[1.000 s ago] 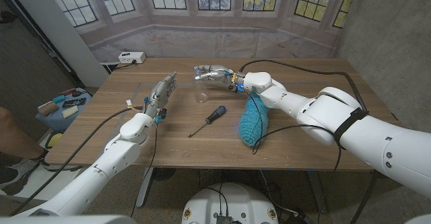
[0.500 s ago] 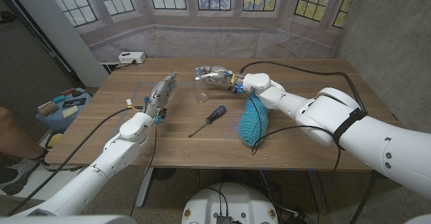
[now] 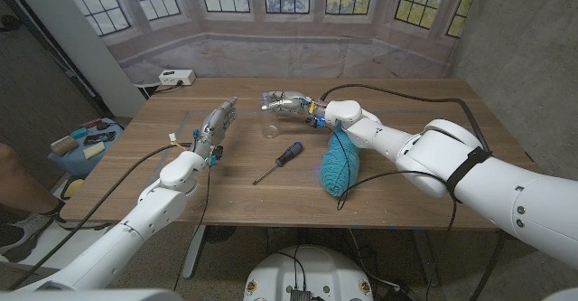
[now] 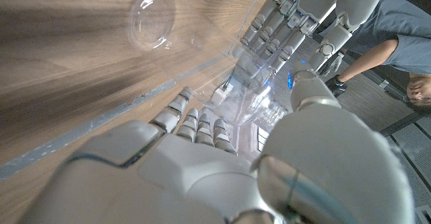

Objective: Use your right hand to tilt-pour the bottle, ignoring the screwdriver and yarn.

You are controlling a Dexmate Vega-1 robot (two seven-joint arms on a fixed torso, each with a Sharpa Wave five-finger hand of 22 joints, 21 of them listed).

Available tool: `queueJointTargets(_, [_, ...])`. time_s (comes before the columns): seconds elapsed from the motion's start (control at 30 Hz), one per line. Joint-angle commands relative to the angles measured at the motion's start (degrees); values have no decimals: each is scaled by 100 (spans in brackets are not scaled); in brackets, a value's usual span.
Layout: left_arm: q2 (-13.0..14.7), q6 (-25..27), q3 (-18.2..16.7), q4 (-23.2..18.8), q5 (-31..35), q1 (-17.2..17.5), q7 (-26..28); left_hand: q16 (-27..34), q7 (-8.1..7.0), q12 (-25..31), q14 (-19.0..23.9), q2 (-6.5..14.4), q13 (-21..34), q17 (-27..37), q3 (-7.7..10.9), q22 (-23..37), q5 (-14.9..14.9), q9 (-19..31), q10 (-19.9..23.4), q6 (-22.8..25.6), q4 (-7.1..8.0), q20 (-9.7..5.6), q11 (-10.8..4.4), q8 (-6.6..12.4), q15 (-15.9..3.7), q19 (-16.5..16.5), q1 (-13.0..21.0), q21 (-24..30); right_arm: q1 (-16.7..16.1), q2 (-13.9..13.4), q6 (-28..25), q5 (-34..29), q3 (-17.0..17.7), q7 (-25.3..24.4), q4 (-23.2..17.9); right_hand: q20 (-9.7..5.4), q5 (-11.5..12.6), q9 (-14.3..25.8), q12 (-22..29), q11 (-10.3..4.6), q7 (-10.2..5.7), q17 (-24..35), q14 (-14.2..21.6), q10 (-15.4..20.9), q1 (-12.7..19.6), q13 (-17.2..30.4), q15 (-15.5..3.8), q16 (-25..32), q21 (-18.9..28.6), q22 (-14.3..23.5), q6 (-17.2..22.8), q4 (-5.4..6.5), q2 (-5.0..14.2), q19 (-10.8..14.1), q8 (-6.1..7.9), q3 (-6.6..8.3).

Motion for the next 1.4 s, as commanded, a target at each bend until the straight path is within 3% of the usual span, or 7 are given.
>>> queueJointTargets(0.03, [28,16,-17,-20,-21,28,-15,-7,-20,7,33,-12,17,20,13,27,8,9,47,30,-52,15,-12,23,24,-17,49,-15,-68,2,82,-18,-29,-42,-2,-1,-25,14,23,25,-17,8,-38,-24,65,33,-2,32,38,13,-37,40,-16,-33,1,6])
queueJointTargets(0.8, [35,25,6,-48,5,7,-29,27,-44,16,167,-13,19,24,25,27,7,13,86,63,-68,27,-17,17,27,-15,25,-10,-104,61,-48,-32,-79,-239,6,-11,-25,16,58,-73,-67,8,-36,32,66,35,-34,42,42,13,-27,50,-15,-41,15,-14])
queueJointTargets(0.9, [30,26,8,-45,16,-2,-18,27,-42,16,178,-13,20,24,26,27,7,13,88,65,-70,29,-17,15,21,-15,21,-10,-117,70,-47,-21,-78,-245,6,2,-21,18,74,-146,-75,9,39,67,81,39,-104,72,44,14,-24,45,-14,-44,19,-15])
queueJointTargets(1.13, [19,21,10,-50,14,10,-6,31,-36,19,210,-14,20,25,29,27,7,14,99,66,-72,30,-26,12,8,-12,13,-8,-142,71,11,-44,-108,-255,3,9,-19,21,123,-150,-71,11,197,191,94,49,-222,129,46,15,-4,45,-18,-49,32,-24])
queueJointTargets(1.4, [31,13,-11,-108,19,77,43,37,-39,22,249,-15,21,26,32,27,7,15,113,81,-74,30,-16,14,1,-6,4,-6,-195,79,145,-44,-100,-217,-2,5,-6,25,232,-240,-69,14,427,518,155,66,-360,194,51,15,26,25,-29,-49,50,-20])
